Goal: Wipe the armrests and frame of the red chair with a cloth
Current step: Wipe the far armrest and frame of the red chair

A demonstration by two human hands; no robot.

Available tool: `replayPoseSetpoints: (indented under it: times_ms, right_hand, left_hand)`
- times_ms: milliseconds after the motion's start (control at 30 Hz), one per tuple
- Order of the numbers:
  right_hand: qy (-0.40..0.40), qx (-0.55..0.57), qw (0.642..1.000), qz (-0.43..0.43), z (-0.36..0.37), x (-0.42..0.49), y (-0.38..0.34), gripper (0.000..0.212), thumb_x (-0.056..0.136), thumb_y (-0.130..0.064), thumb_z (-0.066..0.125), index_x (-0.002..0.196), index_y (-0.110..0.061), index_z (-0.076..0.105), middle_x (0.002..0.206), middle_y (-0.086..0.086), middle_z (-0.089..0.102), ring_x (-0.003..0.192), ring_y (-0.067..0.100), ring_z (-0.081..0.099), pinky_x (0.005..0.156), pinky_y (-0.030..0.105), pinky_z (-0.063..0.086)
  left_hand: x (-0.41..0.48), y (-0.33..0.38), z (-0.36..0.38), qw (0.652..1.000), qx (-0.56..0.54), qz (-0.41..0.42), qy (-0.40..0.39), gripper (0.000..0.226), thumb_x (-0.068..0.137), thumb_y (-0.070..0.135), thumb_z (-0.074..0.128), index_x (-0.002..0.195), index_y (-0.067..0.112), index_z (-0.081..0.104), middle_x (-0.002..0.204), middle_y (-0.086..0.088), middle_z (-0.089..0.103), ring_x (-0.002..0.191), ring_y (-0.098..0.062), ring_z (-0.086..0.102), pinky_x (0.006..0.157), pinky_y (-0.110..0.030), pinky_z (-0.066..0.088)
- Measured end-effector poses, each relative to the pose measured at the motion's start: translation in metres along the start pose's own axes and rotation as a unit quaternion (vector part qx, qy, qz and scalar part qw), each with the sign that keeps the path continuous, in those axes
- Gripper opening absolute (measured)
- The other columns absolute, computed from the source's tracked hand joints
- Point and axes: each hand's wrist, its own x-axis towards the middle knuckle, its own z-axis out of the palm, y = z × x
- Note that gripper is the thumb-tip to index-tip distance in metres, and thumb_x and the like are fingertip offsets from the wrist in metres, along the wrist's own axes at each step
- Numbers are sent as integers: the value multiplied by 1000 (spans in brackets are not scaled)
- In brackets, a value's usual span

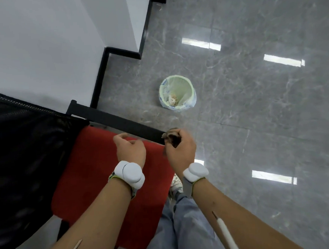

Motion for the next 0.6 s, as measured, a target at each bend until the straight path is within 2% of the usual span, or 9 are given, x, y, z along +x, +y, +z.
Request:
replayPoseSetpoints:
  times_ms: [67,167,267,333,400,467,533,600]
  right_hand:
    - [-2,-49,998,-40,5,4,-9,19,78,-5,67,89,-20,68,98,1,64,85,3,52,78,0,34]
    - [-15,-86,992,-89,9,8,-17,25,74,3,65,87,-18,70,97,2,62,86,7,53,78,-3,33]
    - [-59,-121,984,-118,22,17,-28,28,74,2,64,91,-19,71,96,1,63,83,7,54,76,-2,34]
    - [-92,-139,976,-138,37,24,-39,29,74,3,62,92,-18,71,95,0,63,82,8,53,74,-1,34]
    - [-118,-153,968,-157,48,32,-49,32,73,5,61,92,-18,72,95,1,65,83,11,56,72,3,34]
    - [-151,-154,960,-178,64,39,-61,34,71,7,61,92,-18,72,93,1,65,83,15,59,73,12,37]
    - [-171,-156,952,-202,77,44,-70,36,69,9,61,89,-18,73,92,1,66,85,16,60,74,19,42]
    - [-189,-154,943,-226,86,45,-73,37,68,10,59,89,-16,74,97,4,68,92,20,61,79,26,48]
  left_hand:
    - [6,2,-5,1000,-3,-6,-11,38,89,5,50,121,22,43,89,-7,63,77,-29,60,67,-38,49]
    - [14,8,-7,1000,-16,-18,-16,40,88,6,51,124,21,46,98,-13,68,82,-30,65,69,-38,51]
    - [24,15,-15,999,-25,-31,-16,43,88,6,55,129,16,46,101,-17,69,81,-29,64,65,-32,45]
    - [32,19,-20,998,-38,-48,-13,42,88,8,57,128,14,48,105,-18,67,89,-33,65,68,-32,43]
    - [37,22,-21,997,-47,-59,-10,41,86,10,59,126,13,49,108,-20,67,94,-37,65,70,-36,47]
    - [43,25,-30,996,-55,-69,-11,41,85,10,60,125,13,48,108,-22,66,87,-38,65,69,-38,50]
    - [50,26,-37,995,-66,-71,-16,41,85,9,58,125,13,48,105,-22,66,78,-34,61,62,-35,46]
    - [57,26,-42,993,-83,-78,-15,38,85,8,59,121,15,47,106,-23,66,79,-32,60,62,-34,44]
